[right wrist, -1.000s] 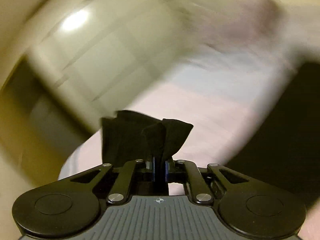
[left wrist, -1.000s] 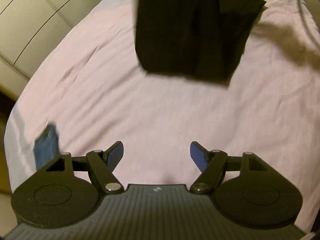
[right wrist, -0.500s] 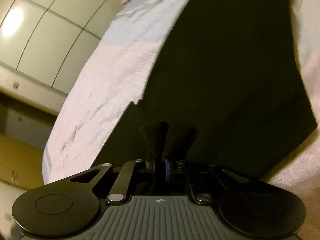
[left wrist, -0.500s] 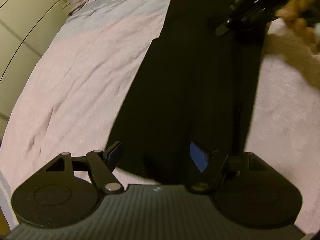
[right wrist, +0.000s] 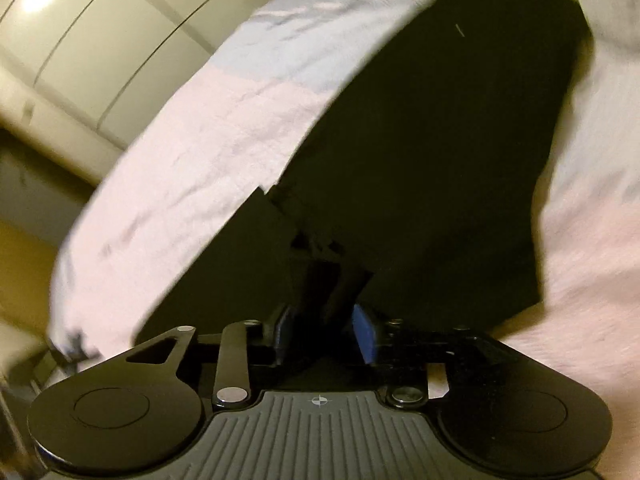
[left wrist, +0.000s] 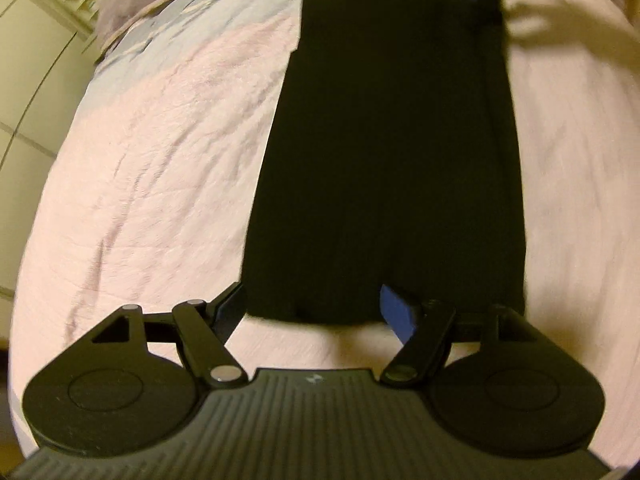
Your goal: Fold clothes
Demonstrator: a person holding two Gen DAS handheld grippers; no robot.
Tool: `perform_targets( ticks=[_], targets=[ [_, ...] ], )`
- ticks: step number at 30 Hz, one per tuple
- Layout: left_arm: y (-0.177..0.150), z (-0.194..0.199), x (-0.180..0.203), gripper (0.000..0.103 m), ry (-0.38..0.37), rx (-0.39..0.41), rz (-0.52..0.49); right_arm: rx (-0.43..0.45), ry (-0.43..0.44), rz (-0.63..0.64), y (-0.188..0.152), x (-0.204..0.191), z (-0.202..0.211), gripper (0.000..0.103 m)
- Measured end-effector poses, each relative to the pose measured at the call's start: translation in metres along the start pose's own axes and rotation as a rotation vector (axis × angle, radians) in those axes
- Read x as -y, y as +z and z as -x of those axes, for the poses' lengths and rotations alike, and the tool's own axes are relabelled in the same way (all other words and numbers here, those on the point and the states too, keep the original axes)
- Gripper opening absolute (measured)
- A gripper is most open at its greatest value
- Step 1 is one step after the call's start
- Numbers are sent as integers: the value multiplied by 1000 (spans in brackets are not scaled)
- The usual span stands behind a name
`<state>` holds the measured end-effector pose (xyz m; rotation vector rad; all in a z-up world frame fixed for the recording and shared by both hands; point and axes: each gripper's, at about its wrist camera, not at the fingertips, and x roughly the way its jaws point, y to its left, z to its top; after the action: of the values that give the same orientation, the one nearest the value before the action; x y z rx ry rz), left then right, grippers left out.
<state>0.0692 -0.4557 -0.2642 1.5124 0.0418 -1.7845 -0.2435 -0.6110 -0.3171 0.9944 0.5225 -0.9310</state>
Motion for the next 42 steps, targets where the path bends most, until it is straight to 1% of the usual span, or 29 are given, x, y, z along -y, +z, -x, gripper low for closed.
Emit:
perform_targets(
  ticks=[2,3,5,7,8,9,12,14,16,18,19,20,21,22,23,24,25,26,29,32,33,34,35,36,37,40,41,42],
  targets=[
    [-18,0,1,71,23,19,-95,10,-35,221,-14,-36,9,49],
    [-27,0,3,71,32,30,-140,18,-33,338,-24,-55,13,56],
    [-39,-5,7,71,35,52,-220,32,13,549,-48,-93,21,57],
    [-47,-12,13,71,46,83,-316,10,112,657,-67,-129,14,57],
    [-52,-15,18,71,59,104,-374,-8,138,699,-74,-145,5,57],
    [-58,-17,23,71,76,131,-446,-23,140,760,-85,-162,-3,57],
    [-74,-29,35,70,116,219,-631,-54,92,946,-113,-209,-36,58],
    [-81,-41,35,70,110,272,-686,-57,67,1022,-140,-232,-44,60],
    [-86,-56,33,70,127,315,-714,-43,29,1102,-165,-245,-51,62],
    [-90,-67,30,70,150,351,-719,-31,-55,1186,-190,-258,-72,62],
    [-90,-72,27,68,159,361,-709,-26,-101,1228,-203,-264,-84,62],
    [-91,-76,24,57,166,366,-698,-32,-157,1275,-215,-267,-99,62],
    [-91,-78,25,49,172,366,-696,-33,-215,1313,-224,-265,-111,52],
    [-93,-80,28,37,176,367,-712,-23,-269,1341,-230,-261,-117,29],
    [-95,-82,29,30,180,370,-726,-18,-292,1336,-233,-255,-117,26],
    [-97,-84,29,27,184,383,-733,-12,-289,1291,-230,-249,-110,17],
    [-100,-87,29,24,187,395,-740,-7,-284,1257,-227,-244,-101,13],
    [-102,-89,29,22,190,407,-745,-7,-276,1250,-226,-240,-94,13],
    [-105,-93,26,22,200,416,-752,-37,-249,1272,-222,-236,-85,12],
    [-105,-96,23,22,202,415,-752,-61,-243,1337,-222,-242,-79,14],
    [-104,-96,23,21,198,412,-746,-55,-248,1370,-226,-242,-77,21],
    [-103,-97,21,21,194,408,-737,-46,-260,1406,-232,-242,-77,33],
    [-101,-97,20,18,190,403,-728,-35,-276,1445,-239,-242,-77,39],
    [-99,-96,19,17,187,398,-719,-29,-300,1484,-246,-242,-78,53],
    [-97,-96,17,15,183,393,-710,-30,-320,1511,-250,-241,-82,56],
    [-87,-92,16,13,174,380,-680,-43,-330,1522,-252,-237,-92,56],
    [-85,-89,13,13,172,378,-667,-46,-326,1508,-249,-237,-93,56],
    [-84,-86,11,13,172,377,-652,-51,-314,1481,-245,-238,-91,47]
  ],
)
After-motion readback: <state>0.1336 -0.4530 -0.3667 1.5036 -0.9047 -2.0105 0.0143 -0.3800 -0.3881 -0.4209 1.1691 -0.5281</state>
